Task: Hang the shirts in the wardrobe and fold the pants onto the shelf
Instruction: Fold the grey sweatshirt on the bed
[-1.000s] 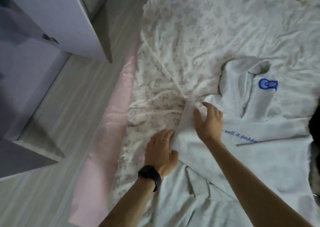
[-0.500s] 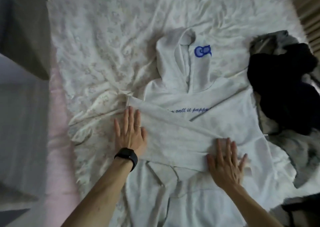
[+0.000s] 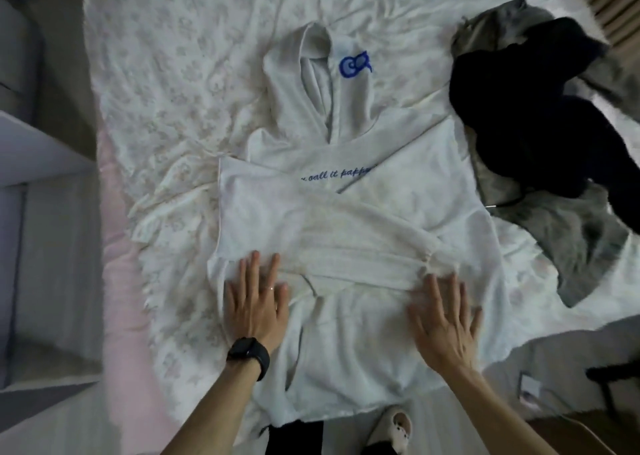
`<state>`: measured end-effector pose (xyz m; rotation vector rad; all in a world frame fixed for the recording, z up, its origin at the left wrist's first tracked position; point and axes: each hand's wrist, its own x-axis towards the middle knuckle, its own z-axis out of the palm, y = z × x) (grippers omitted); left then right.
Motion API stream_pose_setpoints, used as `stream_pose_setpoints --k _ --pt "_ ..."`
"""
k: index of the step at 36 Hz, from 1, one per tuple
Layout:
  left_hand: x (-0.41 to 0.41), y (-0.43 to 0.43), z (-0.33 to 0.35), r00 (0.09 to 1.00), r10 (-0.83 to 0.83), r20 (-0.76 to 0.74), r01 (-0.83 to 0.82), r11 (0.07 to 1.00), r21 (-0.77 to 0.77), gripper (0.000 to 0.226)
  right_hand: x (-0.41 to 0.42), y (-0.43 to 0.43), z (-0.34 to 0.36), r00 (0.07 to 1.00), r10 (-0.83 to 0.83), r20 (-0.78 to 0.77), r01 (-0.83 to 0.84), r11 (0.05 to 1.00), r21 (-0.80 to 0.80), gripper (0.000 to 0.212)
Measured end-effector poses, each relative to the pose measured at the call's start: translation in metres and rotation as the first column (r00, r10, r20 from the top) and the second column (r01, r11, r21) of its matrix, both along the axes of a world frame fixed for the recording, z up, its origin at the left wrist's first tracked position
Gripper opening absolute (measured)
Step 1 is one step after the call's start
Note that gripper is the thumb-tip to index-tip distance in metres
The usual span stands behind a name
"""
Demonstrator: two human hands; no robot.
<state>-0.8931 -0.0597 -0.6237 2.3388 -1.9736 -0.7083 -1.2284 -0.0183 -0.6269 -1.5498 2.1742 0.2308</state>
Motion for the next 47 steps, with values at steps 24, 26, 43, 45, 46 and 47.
stream_pose_setpoints --k 24,26,43,45,46,47 --pt "-0.063 0.196 0.001 0.422 0.845 -0.329 -0.679 0.535 0.503 0.073 -0.157 0.071 -0.017 0.868 -0.418 0.268 0.372 0.905 0.206 0.059" --pt "-0.063 0.206 0.005 0.449 0.828 -0.334 -0.631 0.559 0.538 0.064 -0.157 0.075 -0.013 0.869 -0.411 0.277 0.374 0.910 0.177 0.048" --pt "-0.064 0.256 0.190 -0.093 0.812 -0.576 -0.621 0.405 0.671 0.036 -0.176 0.129 0.154 0.806 -0.424 0.413 0.428 0.899 0.086 0.035" --pt "-0.064 0.259 0.206 -0.155 0.805 -0.573 -0.599 0.385 0.702 0.036 -0.177 0.136 0.166 0.783 -0.436 0.443 0.448 0.890 0.084 0.036" --pt "-0.063 0.260 0.212 -0.180 0.802 -0.570 -0.578 0.382 0.721 0.034 -0.178 0.137 0.171 0.768 -0.443 0.462 0.457 0.885 0.088 0.037" --pt "-0.064 0.263 0.220 -0.193 0.799 -0.570 -0.555 0.390 0.735 0.032 -0.178 0.140 0.177 0.755 -0.444 0.483 0.460 0.883 0.092 0.036"
